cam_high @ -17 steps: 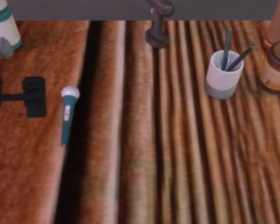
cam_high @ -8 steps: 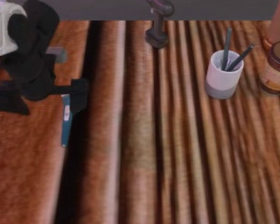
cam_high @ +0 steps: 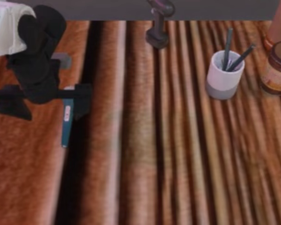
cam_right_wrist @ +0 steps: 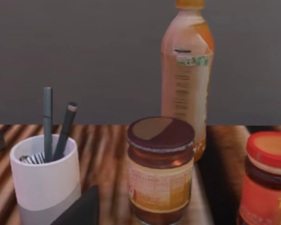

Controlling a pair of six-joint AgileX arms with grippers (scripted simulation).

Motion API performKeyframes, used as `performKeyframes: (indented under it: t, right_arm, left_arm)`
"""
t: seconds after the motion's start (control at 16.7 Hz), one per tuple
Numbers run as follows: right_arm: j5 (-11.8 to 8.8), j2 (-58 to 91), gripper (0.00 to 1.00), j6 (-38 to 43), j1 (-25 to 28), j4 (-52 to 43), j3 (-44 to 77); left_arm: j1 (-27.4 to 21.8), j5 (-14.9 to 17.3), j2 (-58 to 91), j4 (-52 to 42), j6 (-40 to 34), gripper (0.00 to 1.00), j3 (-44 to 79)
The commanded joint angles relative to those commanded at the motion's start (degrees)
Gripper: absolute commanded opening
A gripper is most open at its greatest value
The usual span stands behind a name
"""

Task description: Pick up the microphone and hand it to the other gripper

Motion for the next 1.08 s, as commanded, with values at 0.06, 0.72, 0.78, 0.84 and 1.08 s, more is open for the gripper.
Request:
performKeyframes:
  t: [0.06, 0.72, 0.78, 0.84, 1.08]
  right_arm:
    - [0.0, 0.0, 1.00, 0.0, 0.0, 0.0, 0.0]
    - [0.0, 0.0, 1.00, 0.0, 0.0, 0.0, 0.0]
    - [0.0, 0.0, 1.00, 0.0, 0.0, 0.0, 0.0]
    - [0.0, 0.0, 1.00, 0.0, 0.0, 0.0, 0.0]
    - [0.0, 0.0, 1.00, 0.0, 0.0, 0.0, 0.0]
  left_arm:
    - [0.0, 0.0, 0.1, 0.2, 0.0, 1.00, -0.1]
    - [0.1, 0.1, 12.0, 19.5, 0.6, 1.00, -7.7]
    - [0.1, 0.1, 12.0, 19.5, 0.6, 1.00, -7.7]
    - [0.1, 0.1, 12.0, 19.5, 0.6, 1.00, -7.7]
    - [0.1, 0.1, 12.0, 19.5, 0.6, 0.77, -7.7]
